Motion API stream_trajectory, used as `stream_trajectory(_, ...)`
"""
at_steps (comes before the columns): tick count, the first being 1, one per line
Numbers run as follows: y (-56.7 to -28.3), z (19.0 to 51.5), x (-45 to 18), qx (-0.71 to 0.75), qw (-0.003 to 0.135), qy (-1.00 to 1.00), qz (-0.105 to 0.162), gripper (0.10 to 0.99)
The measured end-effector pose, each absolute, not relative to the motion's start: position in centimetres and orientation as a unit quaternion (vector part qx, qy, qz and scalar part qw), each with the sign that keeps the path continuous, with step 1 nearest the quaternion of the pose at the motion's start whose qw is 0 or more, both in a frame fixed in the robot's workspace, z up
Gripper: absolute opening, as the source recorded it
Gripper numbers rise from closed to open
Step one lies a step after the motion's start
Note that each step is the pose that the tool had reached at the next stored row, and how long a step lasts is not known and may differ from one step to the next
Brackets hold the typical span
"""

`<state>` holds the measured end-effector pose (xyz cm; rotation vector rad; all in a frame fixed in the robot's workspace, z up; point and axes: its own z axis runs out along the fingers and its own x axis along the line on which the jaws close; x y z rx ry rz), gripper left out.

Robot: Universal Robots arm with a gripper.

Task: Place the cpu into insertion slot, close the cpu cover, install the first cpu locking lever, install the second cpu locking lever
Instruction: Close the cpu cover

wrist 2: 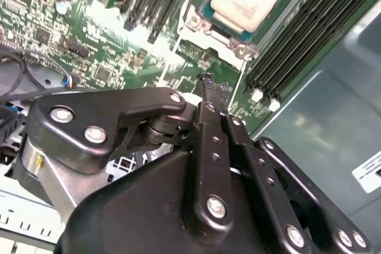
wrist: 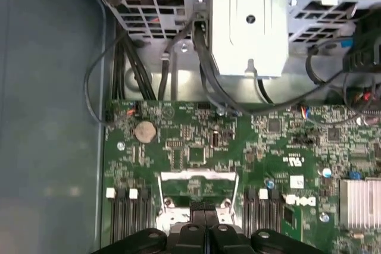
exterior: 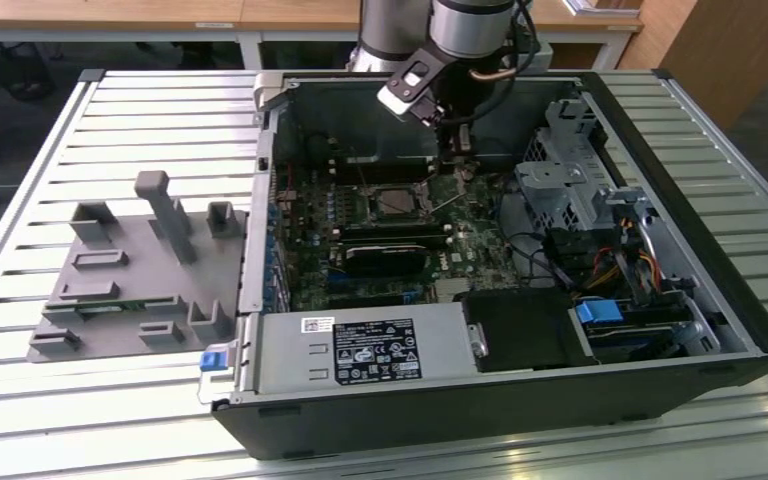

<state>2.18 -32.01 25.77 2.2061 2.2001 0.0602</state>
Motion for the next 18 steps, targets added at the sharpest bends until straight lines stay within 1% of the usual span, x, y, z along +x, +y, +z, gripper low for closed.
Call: stream_trajectory(18, -31.7, 25.4, 3.8, 0.708, 0.013, 0.706, 0.019, 0.106)
